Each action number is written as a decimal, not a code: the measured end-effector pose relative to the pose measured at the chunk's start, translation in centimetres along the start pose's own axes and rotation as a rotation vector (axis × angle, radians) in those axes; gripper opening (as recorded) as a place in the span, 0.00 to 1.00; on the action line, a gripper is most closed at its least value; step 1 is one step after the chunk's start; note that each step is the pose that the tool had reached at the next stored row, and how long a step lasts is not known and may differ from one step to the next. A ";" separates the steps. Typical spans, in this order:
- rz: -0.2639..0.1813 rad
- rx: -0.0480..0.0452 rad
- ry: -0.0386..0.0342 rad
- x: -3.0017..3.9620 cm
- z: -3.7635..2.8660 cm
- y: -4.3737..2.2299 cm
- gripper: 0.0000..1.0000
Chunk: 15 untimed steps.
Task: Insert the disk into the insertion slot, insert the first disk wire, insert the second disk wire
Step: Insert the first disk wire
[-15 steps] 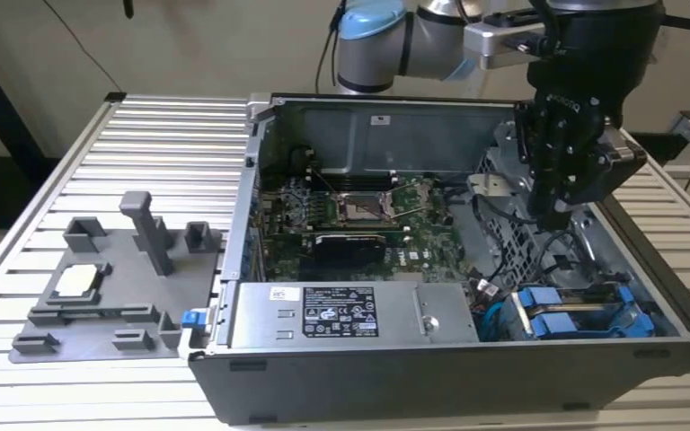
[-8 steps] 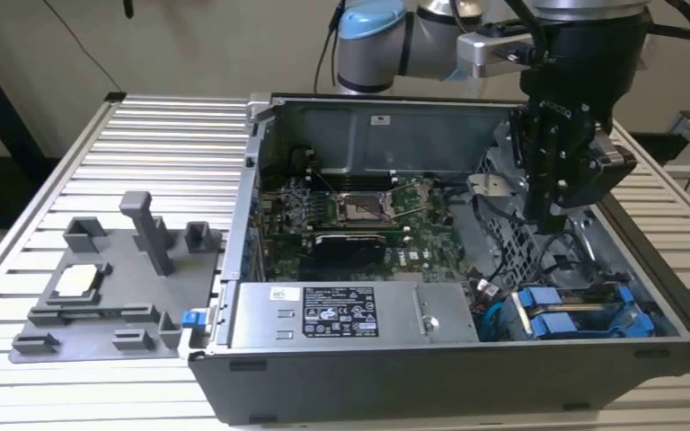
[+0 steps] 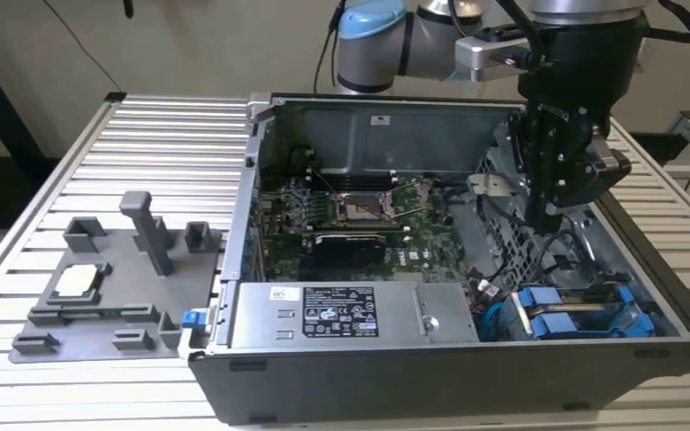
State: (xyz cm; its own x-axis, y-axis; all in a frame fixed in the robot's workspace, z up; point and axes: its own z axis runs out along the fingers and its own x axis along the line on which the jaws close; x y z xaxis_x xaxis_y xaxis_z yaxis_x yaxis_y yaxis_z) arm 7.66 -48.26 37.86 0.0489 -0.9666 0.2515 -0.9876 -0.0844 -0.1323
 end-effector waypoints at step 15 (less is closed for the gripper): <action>-0.001 -0.0030 -0.0004 0.88 0.55 -0.36 0.16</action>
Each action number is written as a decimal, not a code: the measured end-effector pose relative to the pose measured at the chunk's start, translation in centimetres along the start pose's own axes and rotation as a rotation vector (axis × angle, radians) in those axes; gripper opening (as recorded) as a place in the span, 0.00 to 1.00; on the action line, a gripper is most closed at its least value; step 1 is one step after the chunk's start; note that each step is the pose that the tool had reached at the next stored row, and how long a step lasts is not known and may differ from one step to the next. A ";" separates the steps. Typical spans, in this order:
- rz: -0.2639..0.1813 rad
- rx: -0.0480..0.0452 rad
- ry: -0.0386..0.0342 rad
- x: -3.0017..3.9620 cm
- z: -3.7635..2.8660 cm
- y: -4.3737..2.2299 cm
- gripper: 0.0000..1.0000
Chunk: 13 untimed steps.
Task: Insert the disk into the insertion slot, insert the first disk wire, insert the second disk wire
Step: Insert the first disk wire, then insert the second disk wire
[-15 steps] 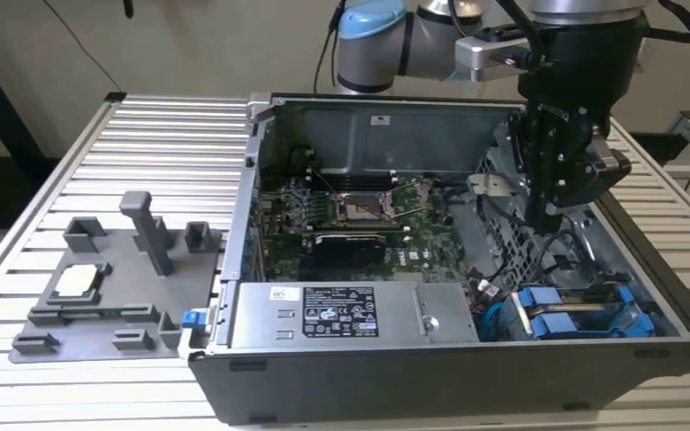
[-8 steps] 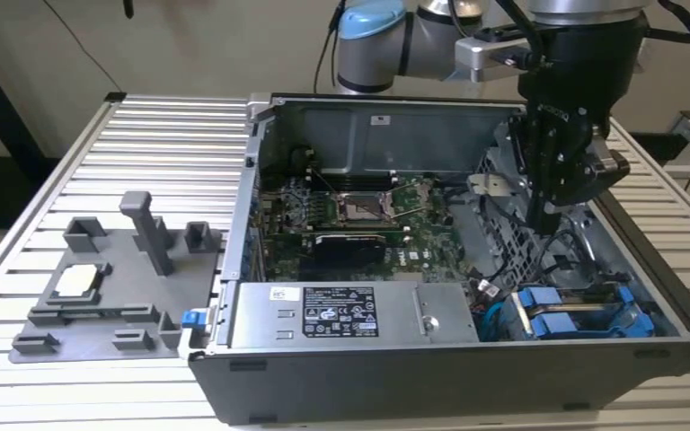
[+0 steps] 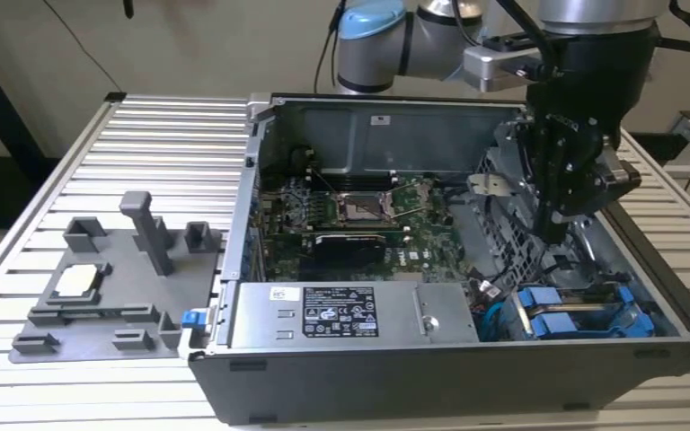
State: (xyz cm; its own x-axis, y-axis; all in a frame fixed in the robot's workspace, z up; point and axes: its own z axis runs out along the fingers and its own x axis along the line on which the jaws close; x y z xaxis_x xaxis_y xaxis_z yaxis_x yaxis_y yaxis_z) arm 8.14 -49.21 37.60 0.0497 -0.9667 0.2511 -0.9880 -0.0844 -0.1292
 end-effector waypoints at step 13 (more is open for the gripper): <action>-0.003 -0.0131 -0.0028 3.86 1.66 -1.09 0.16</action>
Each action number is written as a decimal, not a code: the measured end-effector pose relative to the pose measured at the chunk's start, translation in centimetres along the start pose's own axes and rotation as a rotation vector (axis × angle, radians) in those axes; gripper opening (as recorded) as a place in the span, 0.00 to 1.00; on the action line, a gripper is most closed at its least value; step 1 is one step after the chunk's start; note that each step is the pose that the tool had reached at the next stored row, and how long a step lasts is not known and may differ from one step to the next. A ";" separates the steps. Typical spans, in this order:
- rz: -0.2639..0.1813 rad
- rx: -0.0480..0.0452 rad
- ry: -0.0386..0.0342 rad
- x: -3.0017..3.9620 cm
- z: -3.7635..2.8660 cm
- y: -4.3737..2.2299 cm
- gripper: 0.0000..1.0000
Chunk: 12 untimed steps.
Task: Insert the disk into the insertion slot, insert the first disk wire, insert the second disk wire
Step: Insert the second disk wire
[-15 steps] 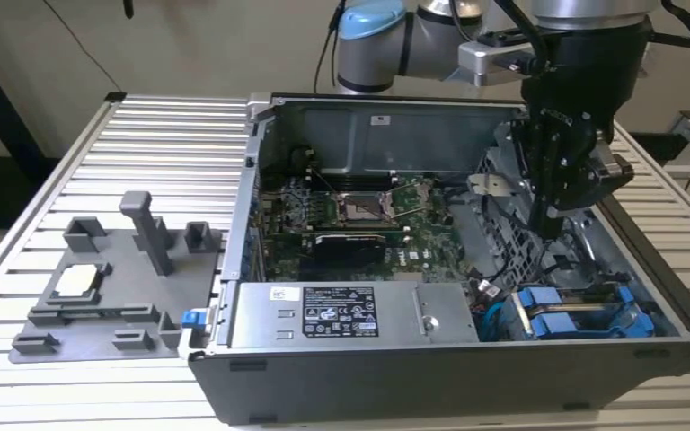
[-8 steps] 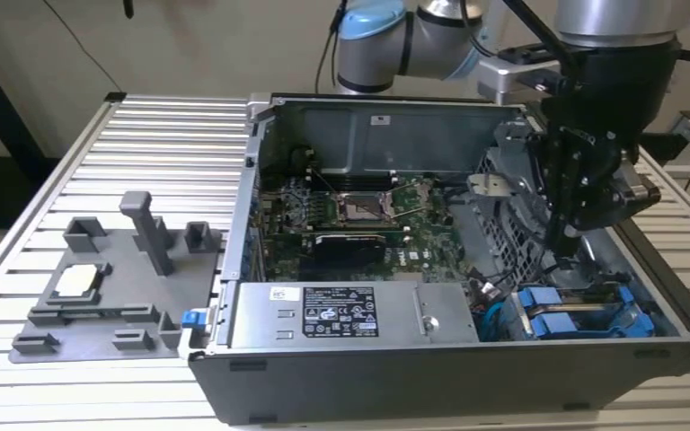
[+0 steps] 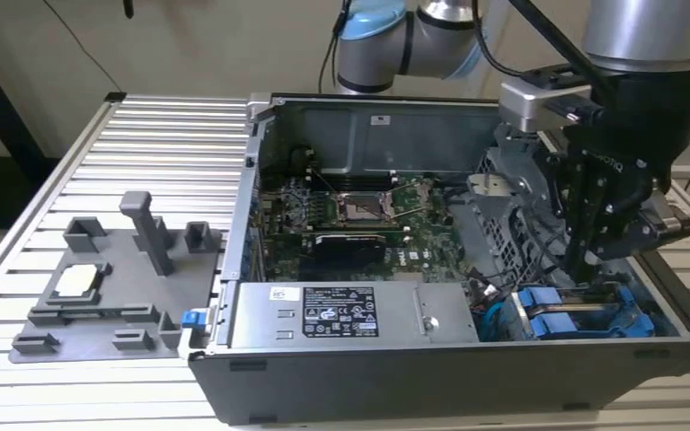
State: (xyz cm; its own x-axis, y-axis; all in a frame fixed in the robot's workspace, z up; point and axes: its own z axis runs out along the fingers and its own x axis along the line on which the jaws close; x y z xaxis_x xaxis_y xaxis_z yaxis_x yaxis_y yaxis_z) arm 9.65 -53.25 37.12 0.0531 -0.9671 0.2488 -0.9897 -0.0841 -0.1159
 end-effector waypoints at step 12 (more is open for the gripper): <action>0.007 -0.0020 -0.0625 1.11 0.43 -0.23 0.16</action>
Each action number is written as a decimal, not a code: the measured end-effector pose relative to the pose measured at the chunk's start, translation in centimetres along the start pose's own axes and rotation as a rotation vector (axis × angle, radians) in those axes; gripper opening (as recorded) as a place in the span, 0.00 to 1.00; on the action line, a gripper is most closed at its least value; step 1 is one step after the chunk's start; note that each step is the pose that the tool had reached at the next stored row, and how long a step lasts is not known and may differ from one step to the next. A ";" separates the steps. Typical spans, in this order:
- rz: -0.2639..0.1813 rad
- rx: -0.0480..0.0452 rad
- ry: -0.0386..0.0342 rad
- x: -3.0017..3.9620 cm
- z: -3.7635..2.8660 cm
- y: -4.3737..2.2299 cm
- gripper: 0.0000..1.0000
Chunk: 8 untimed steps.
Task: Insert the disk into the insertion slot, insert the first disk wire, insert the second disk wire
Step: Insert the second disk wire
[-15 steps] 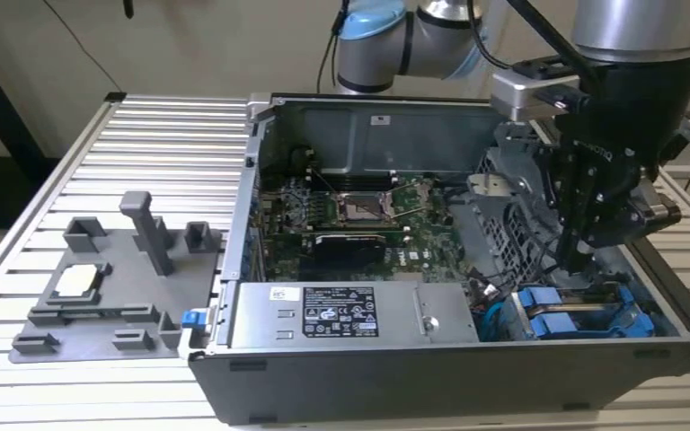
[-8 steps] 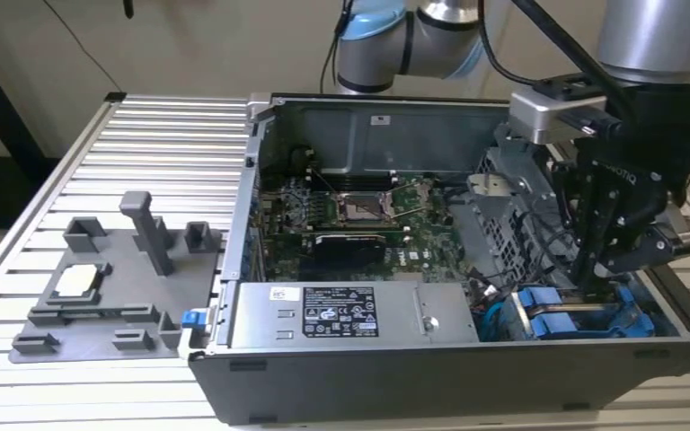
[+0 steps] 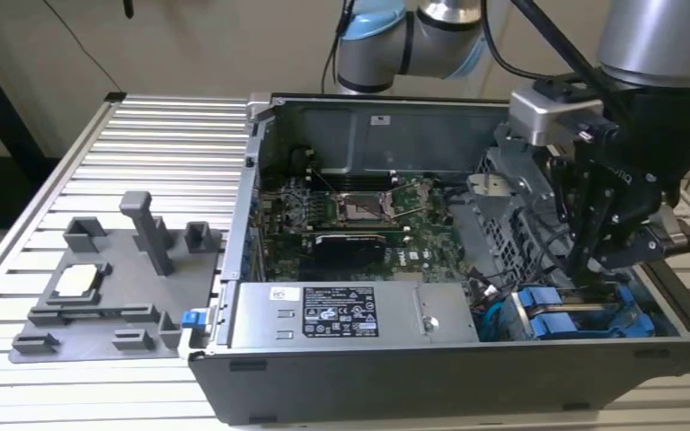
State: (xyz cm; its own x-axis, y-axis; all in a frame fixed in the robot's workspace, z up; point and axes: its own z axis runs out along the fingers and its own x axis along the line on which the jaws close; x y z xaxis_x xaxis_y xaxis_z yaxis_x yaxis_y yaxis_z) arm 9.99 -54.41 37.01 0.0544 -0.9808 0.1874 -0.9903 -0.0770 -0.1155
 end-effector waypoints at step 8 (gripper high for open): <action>0.021 0.0076 -0.1439 0.01 0.03 0.00 0.16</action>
State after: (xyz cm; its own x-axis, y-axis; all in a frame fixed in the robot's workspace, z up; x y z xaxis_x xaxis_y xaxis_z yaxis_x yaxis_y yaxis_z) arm 9.99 -54.43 36.98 0.0523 -0.9977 0.0432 -0.9905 -0.0573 -0.1253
